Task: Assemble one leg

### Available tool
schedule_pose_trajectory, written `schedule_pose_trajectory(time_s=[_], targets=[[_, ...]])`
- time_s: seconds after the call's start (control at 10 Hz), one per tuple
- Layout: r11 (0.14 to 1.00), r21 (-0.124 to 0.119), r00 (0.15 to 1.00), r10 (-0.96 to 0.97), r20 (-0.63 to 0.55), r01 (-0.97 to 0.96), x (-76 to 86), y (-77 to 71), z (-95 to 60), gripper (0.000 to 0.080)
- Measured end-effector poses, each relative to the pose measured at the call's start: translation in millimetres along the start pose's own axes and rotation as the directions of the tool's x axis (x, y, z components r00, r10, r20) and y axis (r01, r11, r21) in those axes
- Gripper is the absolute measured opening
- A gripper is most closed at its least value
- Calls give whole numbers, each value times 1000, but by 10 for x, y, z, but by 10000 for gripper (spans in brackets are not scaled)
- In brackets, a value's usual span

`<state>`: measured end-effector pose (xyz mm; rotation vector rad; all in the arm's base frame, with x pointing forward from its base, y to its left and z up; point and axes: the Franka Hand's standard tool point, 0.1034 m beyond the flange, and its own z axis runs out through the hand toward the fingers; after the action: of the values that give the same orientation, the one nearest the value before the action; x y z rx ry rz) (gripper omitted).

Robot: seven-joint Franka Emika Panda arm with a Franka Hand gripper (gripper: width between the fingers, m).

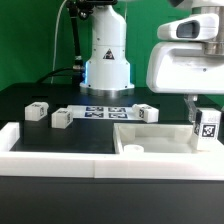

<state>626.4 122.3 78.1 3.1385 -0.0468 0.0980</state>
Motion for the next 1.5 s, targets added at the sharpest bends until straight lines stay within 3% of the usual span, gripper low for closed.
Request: schedule_pose_trajectory(time_s=[0.1, 0.3, 0.6, 0.7, 0.8, 1.0, 1.3, 1.5], targets=[[990, 14, 990, 142, 3, -143, 2, 20, 4, 291], [942, 20, 942, 336, 4, -336, 5, 34, 8, 292], [764, 23, 764, 645, 9, -645, 2, 53, 13, 292], [668, 17, 668, 744, 8, -744, -3, 53, 13, 292], [586, 12, 586, 810, 4, -810, -8, 53, 12, 292], [509, 14, 509, 861, 14, -861, -10, 68, 14, 292], [480, 16, 480, 877, 20, -877, -11, 68, 19, 292], [556, 19, 556, 831, 17, -831, 1, 82, 12, 573]])
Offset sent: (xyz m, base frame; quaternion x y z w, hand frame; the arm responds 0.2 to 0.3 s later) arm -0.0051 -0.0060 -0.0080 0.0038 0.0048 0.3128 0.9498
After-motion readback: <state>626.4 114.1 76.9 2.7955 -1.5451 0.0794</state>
